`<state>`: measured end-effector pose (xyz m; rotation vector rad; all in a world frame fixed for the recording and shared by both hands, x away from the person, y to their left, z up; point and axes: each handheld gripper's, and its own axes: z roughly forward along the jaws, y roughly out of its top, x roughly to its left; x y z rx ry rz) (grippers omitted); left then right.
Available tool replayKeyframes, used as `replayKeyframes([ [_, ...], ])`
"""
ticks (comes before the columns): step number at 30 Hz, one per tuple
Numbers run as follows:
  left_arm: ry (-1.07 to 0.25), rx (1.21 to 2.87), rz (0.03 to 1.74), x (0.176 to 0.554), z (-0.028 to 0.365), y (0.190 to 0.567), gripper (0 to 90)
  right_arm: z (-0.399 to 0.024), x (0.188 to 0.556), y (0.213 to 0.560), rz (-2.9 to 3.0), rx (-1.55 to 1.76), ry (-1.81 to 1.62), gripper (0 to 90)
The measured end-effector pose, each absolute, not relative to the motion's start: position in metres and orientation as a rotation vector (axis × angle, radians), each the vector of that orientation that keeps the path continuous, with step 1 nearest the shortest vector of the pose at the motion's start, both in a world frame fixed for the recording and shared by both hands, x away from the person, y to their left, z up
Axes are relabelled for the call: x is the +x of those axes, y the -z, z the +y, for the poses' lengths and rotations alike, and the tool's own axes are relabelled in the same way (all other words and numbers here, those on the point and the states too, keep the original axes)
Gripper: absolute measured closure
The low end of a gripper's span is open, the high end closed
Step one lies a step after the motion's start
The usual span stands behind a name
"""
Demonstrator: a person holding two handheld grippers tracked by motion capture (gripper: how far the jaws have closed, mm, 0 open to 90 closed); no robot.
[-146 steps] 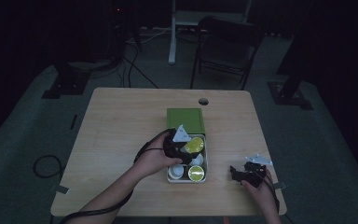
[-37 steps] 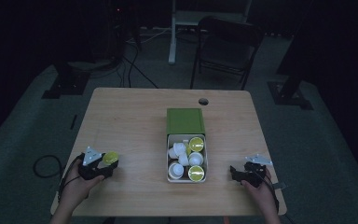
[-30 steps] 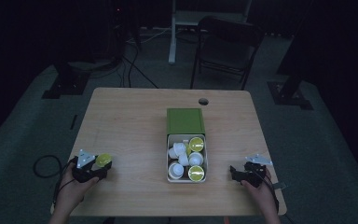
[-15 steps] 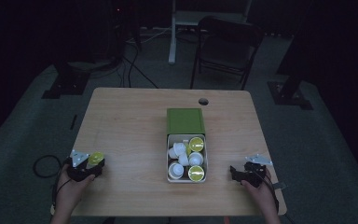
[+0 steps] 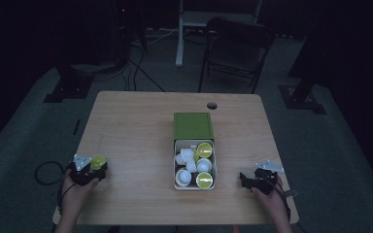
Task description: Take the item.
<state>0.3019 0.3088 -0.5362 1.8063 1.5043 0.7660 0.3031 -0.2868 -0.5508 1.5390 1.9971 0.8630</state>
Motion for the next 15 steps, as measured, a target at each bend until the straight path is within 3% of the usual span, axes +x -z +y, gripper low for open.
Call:
replayKeyframes([
  [15, -0.749, 1.823, 1.501, 0.315, 0.306, 0.538, 38.2, -0.287, 0.303, 0.551, 1.997, 1.539, -0.864, 11.8],
])
